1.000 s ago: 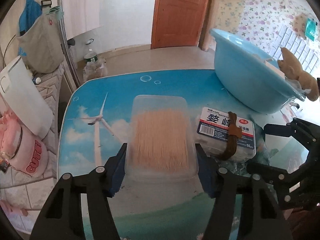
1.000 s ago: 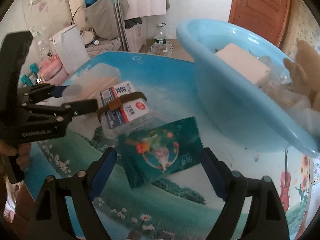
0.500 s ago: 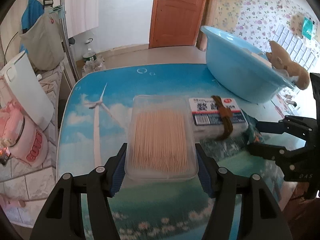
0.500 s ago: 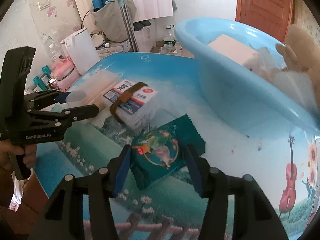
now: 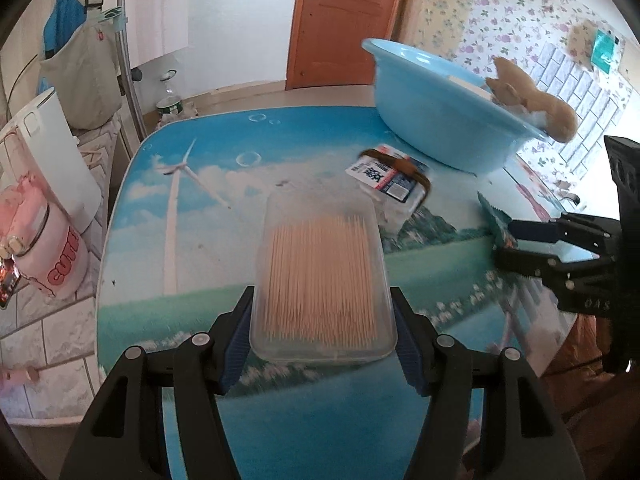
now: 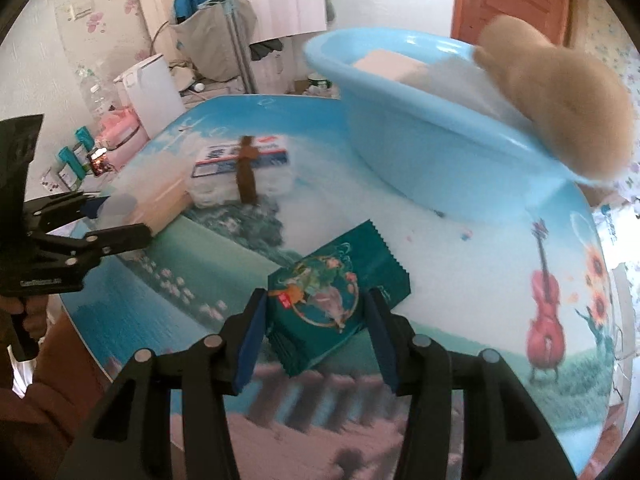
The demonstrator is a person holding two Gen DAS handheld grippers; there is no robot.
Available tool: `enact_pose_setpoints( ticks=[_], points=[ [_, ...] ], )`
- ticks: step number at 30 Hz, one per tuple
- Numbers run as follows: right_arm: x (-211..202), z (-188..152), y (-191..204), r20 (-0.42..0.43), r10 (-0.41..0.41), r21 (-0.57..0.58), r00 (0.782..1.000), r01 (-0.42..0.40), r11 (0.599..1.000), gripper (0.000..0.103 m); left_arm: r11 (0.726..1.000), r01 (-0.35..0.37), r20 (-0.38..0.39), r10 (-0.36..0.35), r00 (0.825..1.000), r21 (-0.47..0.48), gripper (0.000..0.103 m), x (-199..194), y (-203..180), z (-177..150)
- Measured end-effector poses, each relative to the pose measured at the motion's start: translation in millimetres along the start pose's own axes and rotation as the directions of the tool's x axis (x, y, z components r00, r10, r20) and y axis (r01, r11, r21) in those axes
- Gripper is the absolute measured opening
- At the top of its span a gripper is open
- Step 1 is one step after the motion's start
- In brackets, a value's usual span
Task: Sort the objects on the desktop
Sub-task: 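Grasp the clear toothpick box with left tool while right grasps the green packet, then lift the toothpick box with left tool while right lifts the green packet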
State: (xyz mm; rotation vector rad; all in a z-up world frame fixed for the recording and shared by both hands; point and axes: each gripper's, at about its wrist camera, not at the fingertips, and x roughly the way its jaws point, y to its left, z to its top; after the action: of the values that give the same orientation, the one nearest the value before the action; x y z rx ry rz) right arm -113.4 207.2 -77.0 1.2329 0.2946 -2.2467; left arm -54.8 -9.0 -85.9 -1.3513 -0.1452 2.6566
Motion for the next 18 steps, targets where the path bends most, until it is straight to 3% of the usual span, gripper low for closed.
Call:
enact_pose_setpoints(
  ticks=[4,9,13,18],
  points=[
    [-5,-7,-13,-0.005,-0.047,0.021,0.999,0.047,0.999,0.052,1.000,0.013,-0.006,-0.013,1.000,0.002,0.062,-2,-5,-4],
    [-10,-17,-33,-0.017,-0.134,0.052,0.991,0.135,0.989,0.066,1.000,0.001,-0.013,-0.001,1.000,0.017,0.063,-1,-12,-5],
    [-16,-24,-52,-0.030,-0.163,0.094,0.986,0.165,0.982,0.068,1.000,-0.023,-0.018,0.023,1.000,0.004,0.071,2,-10,-2],
    [-21,-29,-72,-0.044,-0.214,0.147,0.976,0.218,0.965,0.069,0.999,-0.050,-0.019,0.051,0.999,0.018,0.072,8,-13,4]
  ],
)
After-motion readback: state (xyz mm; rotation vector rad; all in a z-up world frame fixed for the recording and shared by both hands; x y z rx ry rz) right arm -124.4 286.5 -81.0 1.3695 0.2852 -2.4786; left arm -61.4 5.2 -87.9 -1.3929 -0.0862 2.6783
